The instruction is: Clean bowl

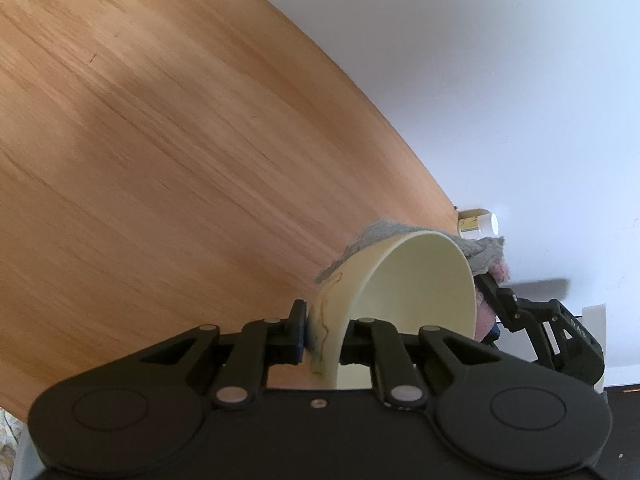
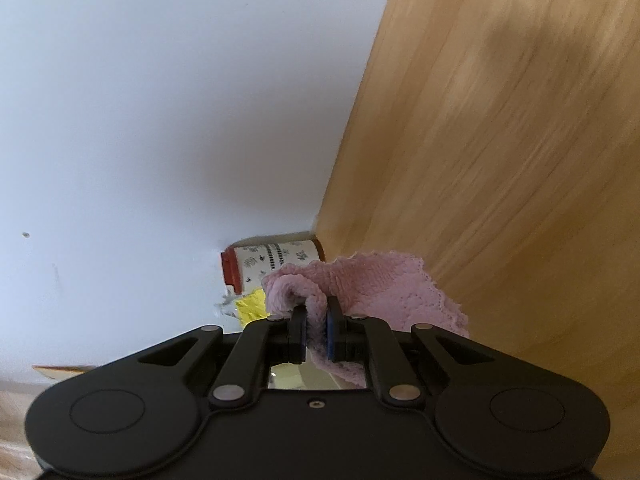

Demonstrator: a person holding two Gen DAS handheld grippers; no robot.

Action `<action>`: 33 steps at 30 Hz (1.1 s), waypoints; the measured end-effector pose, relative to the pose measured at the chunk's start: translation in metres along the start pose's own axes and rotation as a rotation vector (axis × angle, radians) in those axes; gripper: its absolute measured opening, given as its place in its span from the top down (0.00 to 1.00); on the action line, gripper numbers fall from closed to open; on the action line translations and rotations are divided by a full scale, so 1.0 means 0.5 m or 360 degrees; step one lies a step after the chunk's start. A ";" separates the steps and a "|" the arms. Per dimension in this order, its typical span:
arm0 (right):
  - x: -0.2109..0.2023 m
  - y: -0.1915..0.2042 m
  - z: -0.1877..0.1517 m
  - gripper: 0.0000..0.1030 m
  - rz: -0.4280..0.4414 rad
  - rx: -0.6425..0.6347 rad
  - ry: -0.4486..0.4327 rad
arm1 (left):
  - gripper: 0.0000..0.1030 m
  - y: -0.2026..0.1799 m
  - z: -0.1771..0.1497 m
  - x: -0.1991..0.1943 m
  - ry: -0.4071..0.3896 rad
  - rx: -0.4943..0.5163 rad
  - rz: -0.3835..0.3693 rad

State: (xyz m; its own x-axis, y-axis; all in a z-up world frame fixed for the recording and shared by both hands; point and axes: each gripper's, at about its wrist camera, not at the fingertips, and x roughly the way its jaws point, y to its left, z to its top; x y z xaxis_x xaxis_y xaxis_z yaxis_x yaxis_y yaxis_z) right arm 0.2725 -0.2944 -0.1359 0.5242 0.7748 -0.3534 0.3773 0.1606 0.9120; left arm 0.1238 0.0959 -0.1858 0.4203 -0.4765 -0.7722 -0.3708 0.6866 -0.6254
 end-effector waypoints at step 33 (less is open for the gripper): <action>0.177 0.037 0.102 0.90 -0.0104 0.0012 0.0221 | 0.86 -0.020 0.001 0.011 0.0050 0.0165 0.0072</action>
State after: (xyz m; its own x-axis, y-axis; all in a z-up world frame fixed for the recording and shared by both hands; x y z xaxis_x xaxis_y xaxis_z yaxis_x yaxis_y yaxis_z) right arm 0.3645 -0.2540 -0.1607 0.3877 0.8401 -0.3794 0.4132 0.2095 0.8862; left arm 0.1301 0.0865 -0.1839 0.3781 -0.4596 -0.8036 -0.3002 0.7603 -0.5761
